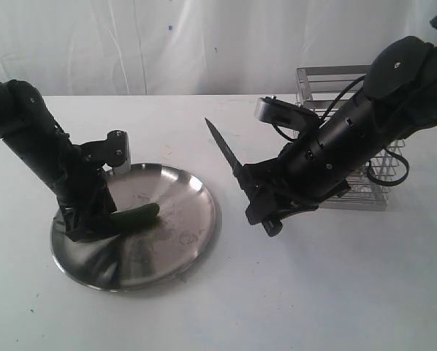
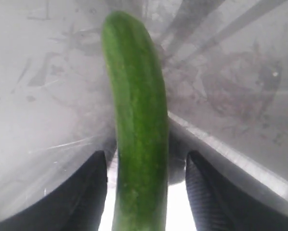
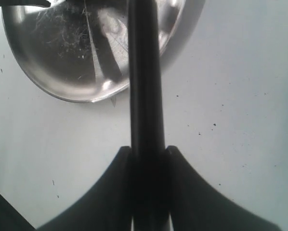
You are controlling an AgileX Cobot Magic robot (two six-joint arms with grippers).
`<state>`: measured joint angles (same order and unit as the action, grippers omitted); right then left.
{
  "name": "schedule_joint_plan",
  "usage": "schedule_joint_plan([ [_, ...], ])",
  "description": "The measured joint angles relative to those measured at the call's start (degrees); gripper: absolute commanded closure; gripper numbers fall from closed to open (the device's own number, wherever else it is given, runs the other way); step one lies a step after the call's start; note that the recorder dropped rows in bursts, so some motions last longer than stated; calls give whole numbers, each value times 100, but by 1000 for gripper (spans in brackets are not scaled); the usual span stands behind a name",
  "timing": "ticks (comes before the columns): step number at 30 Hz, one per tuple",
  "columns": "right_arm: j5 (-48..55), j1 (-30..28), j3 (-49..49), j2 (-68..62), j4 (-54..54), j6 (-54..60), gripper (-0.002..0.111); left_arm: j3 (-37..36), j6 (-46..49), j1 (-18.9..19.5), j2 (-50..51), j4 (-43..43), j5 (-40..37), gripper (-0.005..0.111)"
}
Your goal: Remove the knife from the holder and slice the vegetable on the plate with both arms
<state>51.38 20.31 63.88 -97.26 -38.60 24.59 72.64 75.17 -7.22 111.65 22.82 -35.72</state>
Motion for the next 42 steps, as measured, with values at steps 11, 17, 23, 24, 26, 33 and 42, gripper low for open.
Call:
schedule_joint_plan([
  [11, -586, 981, 0, 0, 0, -1303, 108, 0, -628, 10, -1199, 11, 218, 57],
  [17, -676, 1773, 0, -106, -11, -2122, 108, 0, -2014, 189, -1767, 62, 370, 106],
  [23, -798, 2211, 172, -276, 88, -2664, 108, 0, -2494, 468, -1700, 1068, 646, 106],
  [24, -782, 2240, 196, -333, 134, -2724, 108, 0, -2554, 501, -1650, 1340, 588, 106],
  [26, -652, 2269, 283, -508, 226, -2856, 108, 0, -2633, 527, -1569, 1780, 427, 106],
  [33, -753, 2411, 573, -665, 923, -3500, 108, 0, -2548, 527, -1397, 2863, -71, 106],
  [42, -969, 2420, 620, -969, 1073, -3661, 108, 0, -2319, 527, -911, 3786, -437, 106],
])
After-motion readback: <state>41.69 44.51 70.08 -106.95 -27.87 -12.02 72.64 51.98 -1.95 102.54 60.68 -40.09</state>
